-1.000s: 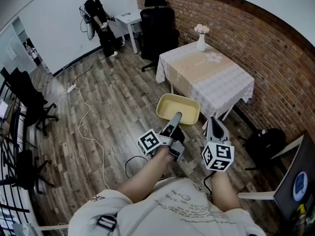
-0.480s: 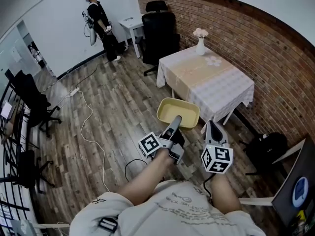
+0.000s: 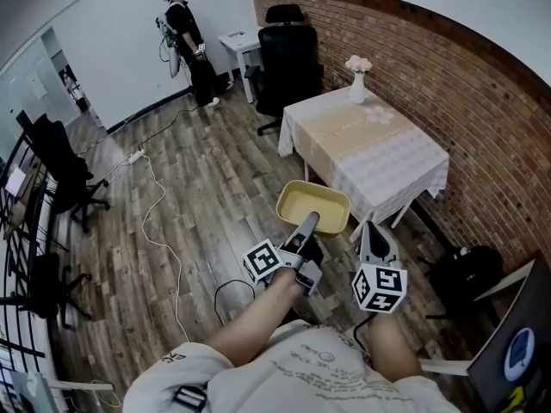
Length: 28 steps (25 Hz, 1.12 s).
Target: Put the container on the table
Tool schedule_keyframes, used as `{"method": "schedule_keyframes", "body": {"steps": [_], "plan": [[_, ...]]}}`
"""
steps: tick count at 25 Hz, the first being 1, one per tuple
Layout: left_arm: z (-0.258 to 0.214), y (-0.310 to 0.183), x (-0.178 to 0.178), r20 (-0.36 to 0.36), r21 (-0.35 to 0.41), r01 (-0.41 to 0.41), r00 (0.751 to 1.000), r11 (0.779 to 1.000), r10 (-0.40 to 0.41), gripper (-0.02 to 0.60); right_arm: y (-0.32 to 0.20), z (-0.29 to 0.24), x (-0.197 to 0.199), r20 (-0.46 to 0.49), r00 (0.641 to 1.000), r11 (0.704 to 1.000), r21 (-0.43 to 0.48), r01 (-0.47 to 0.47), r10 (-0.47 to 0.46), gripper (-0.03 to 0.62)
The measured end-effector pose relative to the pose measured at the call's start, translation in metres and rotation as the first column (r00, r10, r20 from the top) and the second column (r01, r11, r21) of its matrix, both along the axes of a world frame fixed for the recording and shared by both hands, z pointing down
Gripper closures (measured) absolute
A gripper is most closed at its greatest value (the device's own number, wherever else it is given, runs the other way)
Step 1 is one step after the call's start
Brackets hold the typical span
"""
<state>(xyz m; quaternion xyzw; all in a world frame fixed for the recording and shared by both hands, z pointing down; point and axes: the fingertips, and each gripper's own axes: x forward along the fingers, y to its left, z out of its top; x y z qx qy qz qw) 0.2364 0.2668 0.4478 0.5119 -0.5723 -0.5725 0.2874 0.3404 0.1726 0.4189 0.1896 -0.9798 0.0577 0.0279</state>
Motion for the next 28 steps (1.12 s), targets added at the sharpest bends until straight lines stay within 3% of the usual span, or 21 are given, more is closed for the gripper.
{"method": "schedule_keyframes", "body": {"steps": [6, 10, 15, 20, 24, 28], "plan": [[0.007, -0.016, -0.029, -0.015, 0.029, -0.026, 1.0, 0.999, 0.026, 0.376, -0.011, 0.012, -0.033, -0.012, 1.0, 1.0, 0.011, -0.013, 0.013, 0.591], [0.015, -0.038, -0.063, -0.008, 0.012, -0.042, 0.999, 0.999, 0.042, 0.376, -0.032, 0.016, -0.068, -0.008, 1.0, 1.0, 0.005, -0.026, 0.026, 0.591], [0.013, -0.063, -0.107, -0.028, 0.059, -0.064, 0.997, 0.996, 0.066, 0.376, -0.053, 0.023, -0.117, -0.013, 0.999, 1.0, -0.002, -0.03, 0.03, 0.591], [0.023, -0.091, -0.158, -0.048, 0.053, -0.082, 0.995, 0.995, 0.085, 0.376, -0.08, 0.034, -0.165, -0.032, 0.998, 0.999, -0.015, -0.051, 0.05, 0.591], [0.038, -0.116, -0.204, -0.03, -0.007, -0.097, 0.995, 0.995, 0.097, 0.376, -0.106, 0.038, -0.206, -0.03, 0.997, 0.996, -0.038, -0.076, 0.075, 0.591], [0.032, -0.141, -0.246, -0.034, 0.004, -0.123, 0.992, 0.992, 0.123, 0.376, -0.126, 0.03, -0.25, -0.023, 0.996, 0.995, -0.036, -0.09, 0.089, 0.591]]}}
